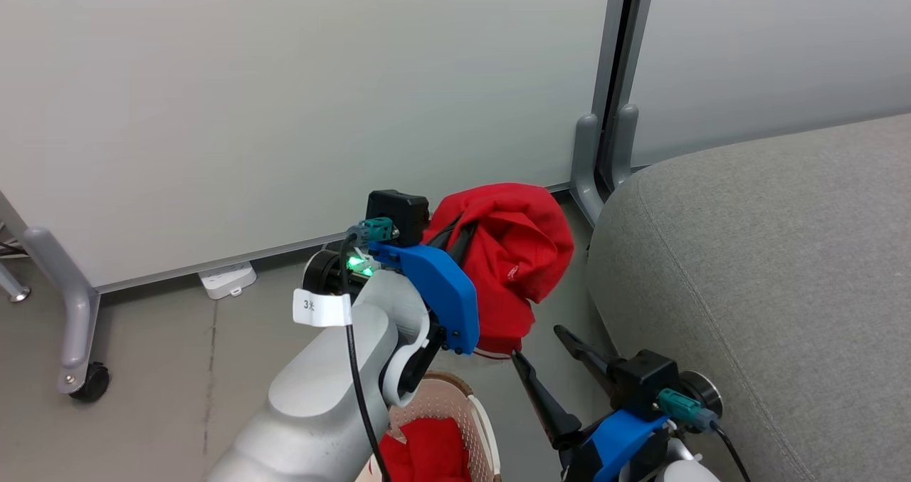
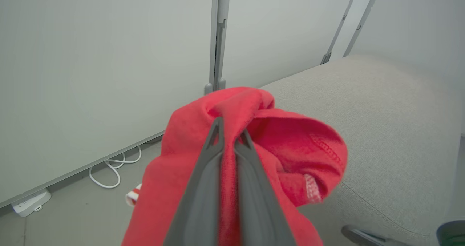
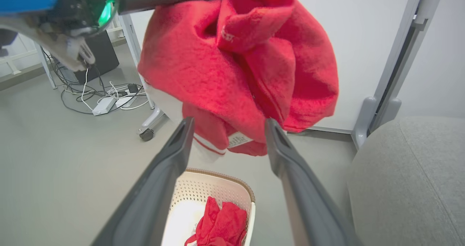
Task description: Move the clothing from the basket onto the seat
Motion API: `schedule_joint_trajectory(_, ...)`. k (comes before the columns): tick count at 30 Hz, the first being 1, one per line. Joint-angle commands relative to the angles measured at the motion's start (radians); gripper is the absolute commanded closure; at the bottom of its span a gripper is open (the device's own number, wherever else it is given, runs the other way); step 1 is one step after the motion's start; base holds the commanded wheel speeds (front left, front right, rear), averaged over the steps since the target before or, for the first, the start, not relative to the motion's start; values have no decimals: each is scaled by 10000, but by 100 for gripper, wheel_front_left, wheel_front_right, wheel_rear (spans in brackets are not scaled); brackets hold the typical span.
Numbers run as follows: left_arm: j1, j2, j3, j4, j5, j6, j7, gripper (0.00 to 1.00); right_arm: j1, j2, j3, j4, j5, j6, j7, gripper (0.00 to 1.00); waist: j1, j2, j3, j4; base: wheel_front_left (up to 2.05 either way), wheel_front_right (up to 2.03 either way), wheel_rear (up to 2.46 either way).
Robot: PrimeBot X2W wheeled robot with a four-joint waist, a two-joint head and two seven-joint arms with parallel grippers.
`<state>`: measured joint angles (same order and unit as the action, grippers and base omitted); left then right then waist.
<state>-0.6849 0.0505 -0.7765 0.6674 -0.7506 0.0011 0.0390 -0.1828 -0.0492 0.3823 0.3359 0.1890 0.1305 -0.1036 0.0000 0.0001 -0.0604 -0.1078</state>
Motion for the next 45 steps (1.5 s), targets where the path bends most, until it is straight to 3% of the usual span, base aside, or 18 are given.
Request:
schedule_joint_trajectory(1,-192,1,-52,1,-66,89,-82,100,-81,-22,102,22,124,4,65,0,0,-1,33,5,0,0,0)
schedule_joint_trajectory(17,-620,2,-979,-17,-952,304,-358,100,-2419,-20,1460,2401,1526,4,161,0,0,-1,312,115,0,0,0)
schedule_joint_trajectory(18,-644,0,-1030,-12,-1005,311,-373,100,-2587,-22,1581,2564,1660,4,112,9,0,-1,315,122,0,0,0)
schedule_joint_trajectory(19,-660,0,-1086,2,-1055,317,-403,100,-2721,-23,1728,2736,1804,4,69,49,0,-1,314,128,0,0,0)
schedule_joint_trajectory(20,-679,2,-1144,21,-1106,330,-426,100,-2840,-22,1874,2876,1915,4,28,63,0,-1,311,132,0,0,0)
schedule_joint_trajectory(21,-712,3,-1201,41,-1151,343,-430,100,-2972,-19,2037,2993,2004,4,-25,90,0,-1,306,137,0,0,0)
schedule_joint_trajectory(22,-744,3,-1248,59,-1192,331,-443,100,-3097,-22,2170,3121,2052,4,-63,100,0,-1,300,139,0,0,0)
schedule_joint_trajectory(45,-1008,3,-1703,664,-1811,345,-882,100,-3823,-23,2891,4324,2589,4,-815,100,0,-1,234,29,0,0,0)
